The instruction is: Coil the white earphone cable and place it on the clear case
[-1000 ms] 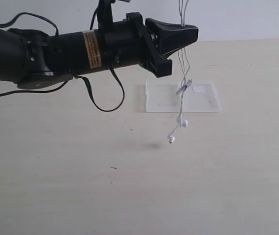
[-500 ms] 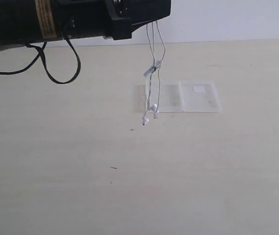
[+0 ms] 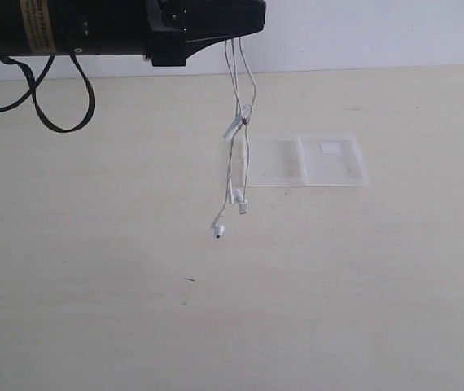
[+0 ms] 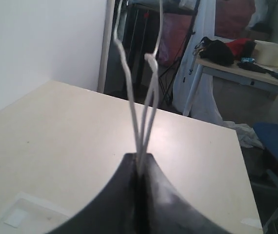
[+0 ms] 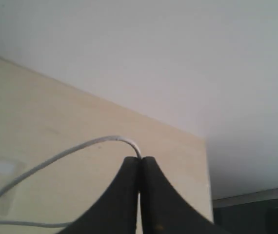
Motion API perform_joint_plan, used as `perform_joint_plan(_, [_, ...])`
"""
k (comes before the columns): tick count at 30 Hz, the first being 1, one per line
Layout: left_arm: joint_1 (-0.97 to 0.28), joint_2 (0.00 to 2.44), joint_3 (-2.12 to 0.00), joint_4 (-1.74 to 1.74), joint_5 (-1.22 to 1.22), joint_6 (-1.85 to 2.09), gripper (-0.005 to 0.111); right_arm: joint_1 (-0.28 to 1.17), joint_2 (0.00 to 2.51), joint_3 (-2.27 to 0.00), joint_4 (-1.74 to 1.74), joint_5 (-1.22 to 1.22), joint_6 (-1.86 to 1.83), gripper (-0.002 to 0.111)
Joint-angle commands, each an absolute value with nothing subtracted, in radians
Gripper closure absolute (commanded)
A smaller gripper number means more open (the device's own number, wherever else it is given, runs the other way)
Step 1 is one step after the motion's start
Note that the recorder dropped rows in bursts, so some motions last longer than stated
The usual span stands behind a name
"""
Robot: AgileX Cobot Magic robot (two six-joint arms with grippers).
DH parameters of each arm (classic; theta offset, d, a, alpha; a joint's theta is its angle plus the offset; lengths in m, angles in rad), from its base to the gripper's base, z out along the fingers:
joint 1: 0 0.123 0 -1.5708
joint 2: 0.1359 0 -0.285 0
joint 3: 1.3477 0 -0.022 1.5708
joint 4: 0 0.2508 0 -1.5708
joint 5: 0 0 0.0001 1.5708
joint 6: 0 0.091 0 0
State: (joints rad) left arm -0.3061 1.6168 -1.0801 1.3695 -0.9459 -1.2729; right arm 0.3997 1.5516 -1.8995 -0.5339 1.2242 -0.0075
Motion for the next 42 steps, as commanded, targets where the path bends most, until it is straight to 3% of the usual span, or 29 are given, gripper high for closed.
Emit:
perform_joint_plan(1, [-0.305,1.606,-1.084,1.321,-0.937,-1.244,0.107,0.388,1.591,-1.846,-0.321,1.221,-0.032,0.108])
perform_joint_plan(16, [-0.238,1.577,-1.084,1.262,-0.906,-1.238,0.107,0.384,1.665,-1.64,-0.325,1.221,-0.038,0.107])
perform_joint_plan(19, [-0.238,1.576,-1.084,1.261,-0.908,-1.238,0.107,0.384,1.678,-1.637,-0.309,1.221,-0.04,0.095])
perform_joint_plan(24, [-0.238,1.576,-1.084,1.249,-0.908,-1.236,0.107,0.384,1.679,-1.637,-0.304,1.221,-0.045,0.057])
perform_joint_plan(27, [-0.238,1.576,-1.084,1.242,-0.89,-1.23,0.107,0.384,1.679,-1.637,-0.289,1.221,-0.051,0.045])
perform_joint_plan(34, [-0.238,1.576,-1.084,1.278,-0.843,-1.231,0.107,0.384,1.679,-1.633,-0.284,1.216,-0.057,0.047])
perform_joint_plan(42, [-0.238,1.559,-1.084,1.415,-0.803,-1.262,0.107,0.384,1.636,-1.545,-0.206,0.904,-0.162,0.05])
